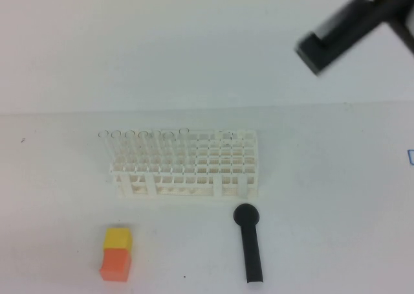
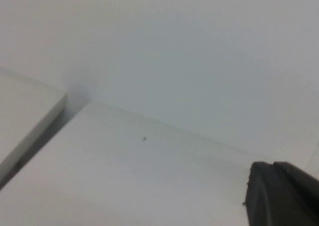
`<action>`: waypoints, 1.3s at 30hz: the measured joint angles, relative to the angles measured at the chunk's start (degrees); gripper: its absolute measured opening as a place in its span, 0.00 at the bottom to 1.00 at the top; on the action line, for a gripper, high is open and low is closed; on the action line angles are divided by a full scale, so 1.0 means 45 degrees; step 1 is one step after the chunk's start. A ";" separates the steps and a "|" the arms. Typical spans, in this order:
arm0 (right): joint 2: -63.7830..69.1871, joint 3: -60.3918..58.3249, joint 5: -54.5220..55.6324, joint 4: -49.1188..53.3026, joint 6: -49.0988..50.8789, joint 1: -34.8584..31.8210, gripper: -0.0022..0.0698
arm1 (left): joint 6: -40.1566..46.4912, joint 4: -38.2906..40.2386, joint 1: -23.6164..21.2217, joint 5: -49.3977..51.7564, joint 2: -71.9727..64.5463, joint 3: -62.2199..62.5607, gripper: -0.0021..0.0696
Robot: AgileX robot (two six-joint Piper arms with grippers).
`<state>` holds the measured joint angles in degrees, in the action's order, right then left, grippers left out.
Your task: Place the test tubes
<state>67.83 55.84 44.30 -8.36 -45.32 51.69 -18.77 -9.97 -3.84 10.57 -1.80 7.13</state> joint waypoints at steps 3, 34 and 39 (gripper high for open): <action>-0.1043 -0.0279 -0.2287 0.0796 -0.0022 -0.0378 0.03 | 0.0000 0.0026 -0.0448 -0.0026 0.0515 0.0000 0.03; -1.2651 -1.0679 -0.6210 -0.0914 -0.0022 -0.7565 0.03 | 0.5829 0.4728 -0.0714 0.1817 0.0371 -0.1595 0.03; -1.3715 -1.0781 -0.6389 -0.0940 -0.0022 -0.8166 0.03 | 0.5617 0.4728 -0.0714 0.1863 0.0371 -0.1595 0.03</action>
<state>6.11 7.32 15.55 -12.59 -45.41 14.94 6.50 11.30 -7.05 18.95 -0.13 -0.04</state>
